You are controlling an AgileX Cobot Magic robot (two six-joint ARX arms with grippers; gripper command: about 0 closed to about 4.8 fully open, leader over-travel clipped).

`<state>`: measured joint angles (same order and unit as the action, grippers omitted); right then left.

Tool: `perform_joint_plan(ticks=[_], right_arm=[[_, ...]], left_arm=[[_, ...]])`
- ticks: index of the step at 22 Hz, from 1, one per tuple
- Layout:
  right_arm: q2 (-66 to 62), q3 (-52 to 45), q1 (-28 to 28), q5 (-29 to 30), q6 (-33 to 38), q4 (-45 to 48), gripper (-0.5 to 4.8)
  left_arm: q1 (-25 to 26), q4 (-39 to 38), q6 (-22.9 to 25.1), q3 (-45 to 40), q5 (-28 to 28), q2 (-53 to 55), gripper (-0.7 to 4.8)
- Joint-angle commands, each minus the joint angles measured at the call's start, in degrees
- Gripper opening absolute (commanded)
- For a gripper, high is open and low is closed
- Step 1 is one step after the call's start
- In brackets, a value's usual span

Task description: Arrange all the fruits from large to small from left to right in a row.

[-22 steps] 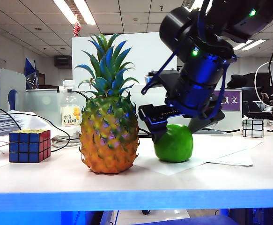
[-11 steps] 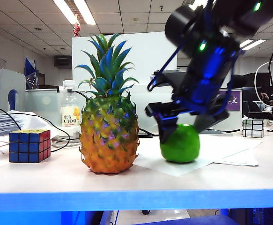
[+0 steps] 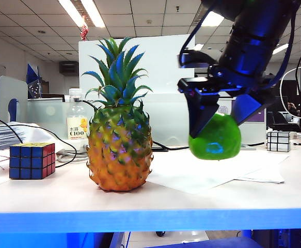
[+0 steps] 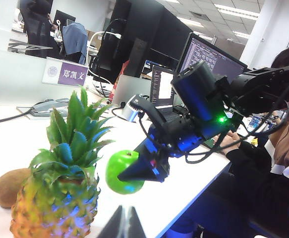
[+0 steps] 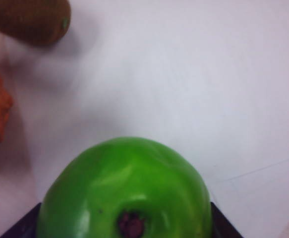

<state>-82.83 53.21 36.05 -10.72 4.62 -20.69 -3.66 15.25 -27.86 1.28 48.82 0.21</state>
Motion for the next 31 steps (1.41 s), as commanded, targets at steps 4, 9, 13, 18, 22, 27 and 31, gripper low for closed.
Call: perform_joint_plan(ticks=[4,9,13,18,22,27,31], right_arm=[[-0.07,-0.5,4.48,1.4,1.38,1.7,-0.06],[-0.52,-1.2,4.39,1.9,1.4,2.05,-0.06],[-0.52,-3.65,4.39,3.21,1.64,3.13,-0.06],[-0.52,-4.55,4.39,3.21,1.62,4.39,-0.06],[-0.57,-4.55,4.39,3.15,1.62,7.48,-0.06],[-2.23,-4.55,4.39,2.05,1.62,9.92,-0.06],[-3.04,-4.55,4.39,2.05,1.64,9.97,-0.06]], left_arm=[[0.0,0.76,0.42,0.2,-0.09,-0.09,0.21],[0.0,0.79,0.42,0.2,-0.09,-0.09,0.21],[0.0,0.76,0.42,0.2,-0.09,-0.09,0.21],[0.0,0.74,0.44,0.2,-0.13,-0.07,0.21],[0.0,0.74,0.42,0.2,-0.11,-0.07,0.21],[0.0,0.74,0.42,0.2,-0.11,-0.07,0.21],[0.0,0.74,0.42,0.2,-0.09,-0.07,0.21]])
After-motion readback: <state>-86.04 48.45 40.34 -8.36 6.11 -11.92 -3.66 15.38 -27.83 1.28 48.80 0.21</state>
